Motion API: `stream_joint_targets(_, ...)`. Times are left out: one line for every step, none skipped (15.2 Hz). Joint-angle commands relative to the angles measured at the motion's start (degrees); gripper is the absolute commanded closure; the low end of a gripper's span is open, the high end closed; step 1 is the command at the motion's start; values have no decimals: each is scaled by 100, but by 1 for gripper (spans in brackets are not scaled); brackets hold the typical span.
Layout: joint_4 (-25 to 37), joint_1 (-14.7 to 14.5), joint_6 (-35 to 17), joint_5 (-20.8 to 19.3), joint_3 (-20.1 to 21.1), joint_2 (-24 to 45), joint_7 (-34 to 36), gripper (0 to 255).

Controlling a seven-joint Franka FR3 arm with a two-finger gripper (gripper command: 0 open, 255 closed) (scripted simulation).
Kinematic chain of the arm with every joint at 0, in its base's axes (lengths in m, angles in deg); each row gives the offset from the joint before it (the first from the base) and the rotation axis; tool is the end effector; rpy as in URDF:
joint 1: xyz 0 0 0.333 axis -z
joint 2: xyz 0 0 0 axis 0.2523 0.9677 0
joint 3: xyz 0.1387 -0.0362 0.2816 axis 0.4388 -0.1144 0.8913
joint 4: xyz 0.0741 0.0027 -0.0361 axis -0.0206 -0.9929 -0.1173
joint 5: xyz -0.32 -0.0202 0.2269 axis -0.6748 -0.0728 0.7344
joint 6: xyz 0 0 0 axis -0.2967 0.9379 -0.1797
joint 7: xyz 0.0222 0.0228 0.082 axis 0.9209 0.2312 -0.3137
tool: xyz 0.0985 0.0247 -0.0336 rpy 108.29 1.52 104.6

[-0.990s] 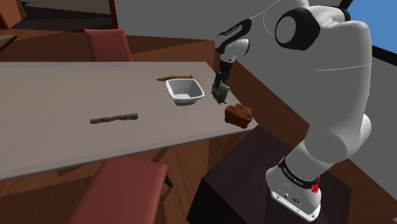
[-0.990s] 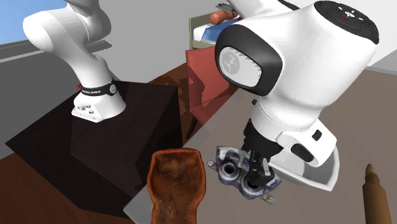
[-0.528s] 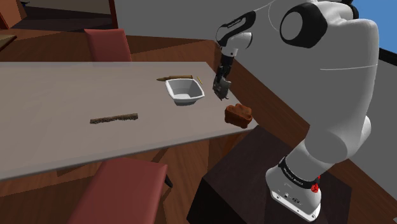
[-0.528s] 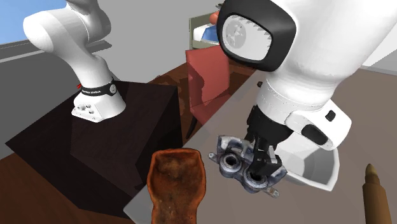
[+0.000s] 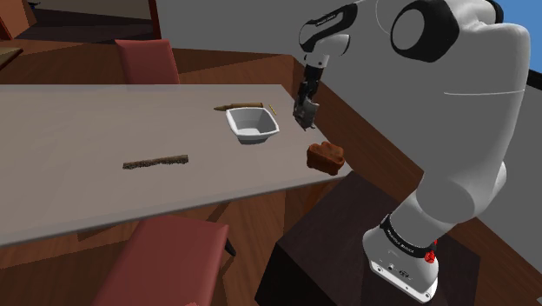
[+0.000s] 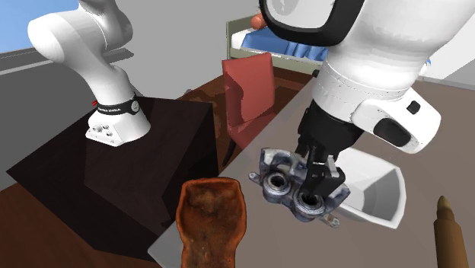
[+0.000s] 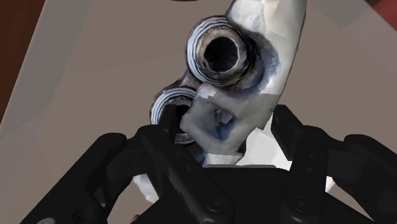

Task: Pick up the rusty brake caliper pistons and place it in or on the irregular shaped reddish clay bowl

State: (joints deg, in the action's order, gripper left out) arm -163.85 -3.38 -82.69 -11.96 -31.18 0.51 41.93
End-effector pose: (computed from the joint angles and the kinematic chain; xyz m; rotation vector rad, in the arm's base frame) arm 0.5961 -0.2708 0.3255 -2.9830 -0.1664 0.1369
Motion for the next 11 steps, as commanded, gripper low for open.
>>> stream_joint_targets(80, -12, 131, -24, -8, -58, 38, 255)
stream_joint_targets(112, -14, 192, -37, -14, -90, 50, 255)
stream_joint_targets(144, -16, 254, -49, -19, -121, 61, 255)
stream_joint_targets(151, -16, 268, -52, -20, -129, 64, 255)
stream_joint_targets(-127, -20, 203, -98, -59, -342, 16, 255)
stream_joint_targets(-393, -22, 145, -147, -99, -551, -29, 255)
stream_joint_targets(-648, -22, 94, -200, -139, -758, -71, 255)
stream_joint_targets(-892, -18, 49, -256, -179, -961, -112, 255)
stream_joint_targets(-1126, -12, 11, -316, -220, -1162, -150, 255)
stream_joint_targets(-1351, -3, -21, -380, -261, -1361, -186, 255)
stream_joint_targets(-1568, 9, -47, -448, -302, -1558, -220, 255)
